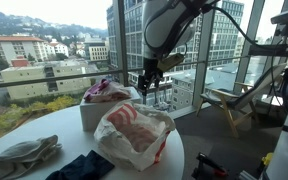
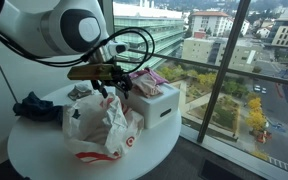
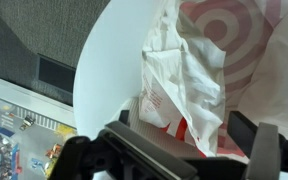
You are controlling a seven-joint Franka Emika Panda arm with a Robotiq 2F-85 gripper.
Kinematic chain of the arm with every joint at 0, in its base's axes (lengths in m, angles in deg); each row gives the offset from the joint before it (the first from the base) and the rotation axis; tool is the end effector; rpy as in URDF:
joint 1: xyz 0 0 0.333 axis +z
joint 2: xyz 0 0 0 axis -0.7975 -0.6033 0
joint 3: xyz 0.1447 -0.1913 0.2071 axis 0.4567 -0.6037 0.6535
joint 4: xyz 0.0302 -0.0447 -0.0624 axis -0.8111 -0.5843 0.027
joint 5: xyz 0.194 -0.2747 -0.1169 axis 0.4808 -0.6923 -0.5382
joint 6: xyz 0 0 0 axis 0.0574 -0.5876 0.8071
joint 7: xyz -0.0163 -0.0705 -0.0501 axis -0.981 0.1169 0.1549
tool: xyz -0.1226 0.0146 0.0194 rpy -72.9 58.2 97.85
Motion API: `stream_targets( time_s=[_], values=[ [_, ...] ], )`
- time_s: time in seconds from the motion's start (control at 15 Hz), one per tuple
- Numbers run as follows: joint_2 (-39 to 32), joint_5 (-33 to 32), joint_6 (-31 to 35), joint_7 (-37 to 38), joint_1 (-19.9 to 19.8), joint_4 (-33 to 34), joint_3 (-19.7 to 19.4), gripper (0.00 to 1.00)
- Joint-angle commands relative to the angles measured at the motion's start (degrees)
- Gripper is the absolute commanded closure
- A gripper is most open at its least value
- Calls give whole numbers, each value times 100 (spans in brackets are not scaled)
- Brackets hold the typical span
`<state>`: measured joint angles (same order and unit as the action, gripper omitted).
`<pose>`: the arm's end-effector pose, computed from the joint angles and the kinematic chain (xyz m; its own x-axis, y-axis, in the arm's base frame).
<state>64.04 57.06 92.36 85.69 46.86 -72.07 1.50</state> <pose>0.4248 -0.0503 0.3942 0.9775 0.0819 0.1946 0.0454 -0.9817 0.1849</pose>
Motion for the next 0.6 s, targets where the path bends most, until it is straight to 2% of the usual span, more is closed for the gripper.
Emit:
stream_targets(
  time_s=[0.0, 0.33, 0.53],
  values=[
    [-1202, 277, 768, 56, 190, 864, -2, 0],
    [-2563, 1237, 919, -141, 418, 2266, 74, 0],
    [-3181, 1277, 1130, -95, 486, 3046, 113, 0]
  ],
)
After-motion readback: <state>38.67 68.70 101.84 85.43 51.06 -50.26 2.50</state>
